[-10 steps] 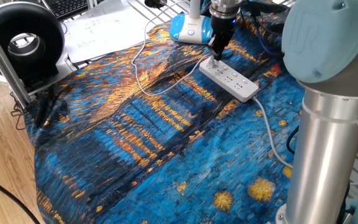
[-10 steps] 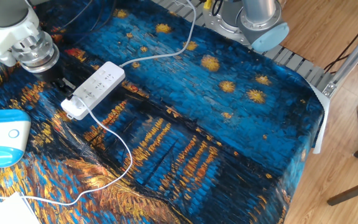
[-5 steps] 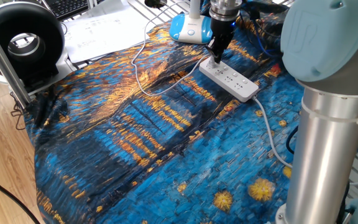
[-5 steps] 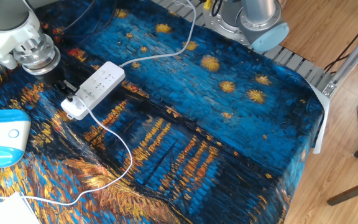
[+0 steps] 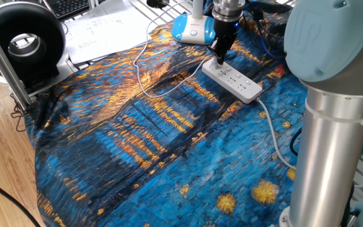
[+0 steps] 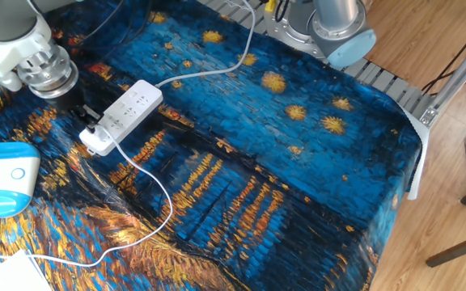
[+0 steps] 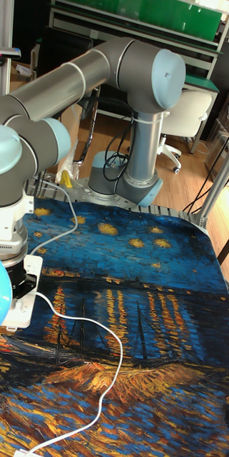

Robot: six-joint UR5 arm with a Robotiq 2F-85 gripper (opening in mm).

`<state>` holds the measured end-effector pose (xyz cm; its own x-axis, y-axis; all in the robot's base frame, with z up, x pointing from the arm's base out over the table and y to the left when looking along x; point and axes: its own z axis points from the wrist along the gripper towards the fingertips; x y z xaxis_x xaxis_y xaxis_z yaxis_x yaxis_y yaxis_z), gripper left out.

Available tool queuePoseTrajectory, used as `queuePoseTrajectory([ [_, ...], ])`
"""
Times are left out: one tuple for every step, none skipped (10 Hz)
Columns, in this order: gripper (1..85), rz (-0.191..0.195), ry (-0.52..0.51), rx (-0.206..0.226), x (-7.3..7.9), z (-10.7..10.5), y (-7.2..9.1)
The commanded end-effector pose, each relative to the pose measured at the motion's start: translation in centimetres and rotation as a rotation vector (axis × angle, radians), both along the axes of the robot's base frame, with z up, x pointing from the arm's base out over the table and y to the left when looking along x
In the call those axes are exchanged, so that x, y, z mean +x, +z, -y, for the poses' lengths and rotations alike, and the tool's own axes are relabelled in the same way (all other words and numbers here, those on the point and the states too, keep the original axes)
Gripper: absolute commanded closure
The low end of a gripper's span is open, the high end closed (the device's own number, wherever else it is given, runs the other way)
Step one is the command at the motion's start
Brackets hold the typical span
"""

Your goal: Plug in the power cord of the desk lamp, turn on the socket, and light up the desk lamp

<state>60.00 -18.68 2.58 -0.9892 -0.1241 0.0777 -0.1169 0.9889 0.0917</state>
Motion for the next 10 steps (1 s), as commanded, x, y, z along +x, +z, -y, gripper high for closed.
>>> queuePoseTrajectory([
  [84.3,-0.012,-0.005,0.013,-0.09,-0.16,0.37],
  [84.3,-0.018,-0.001,0.012,-0.25,-0.05,0.5],
  [84.3,-0.022,-0.002,0.014,-0.37,-0.07,0.53],
  [84.3,-0.024,-0.004,0.012,-0.52,-0.23,0.55],
  [84.3,-0.021,-0.007,0.004,-0.48,-0.3,0.56],
  [84.3,-0.021,-0.007,0.005,-0.46,-0.34,0.49],
  [84.3,-0.021,-0.007,0.005,-0.48,-0.33,0.48],
  [84.3,-0.021,-0.007,0.009,-0.49,-0.41,0.47],
  [84.3,-0.021,-0.004,0.009,-0.48,-0.42,0.43],
  [84.3,-0.022,-0.004,0.012,-0.5,-0.5,0.4],
])
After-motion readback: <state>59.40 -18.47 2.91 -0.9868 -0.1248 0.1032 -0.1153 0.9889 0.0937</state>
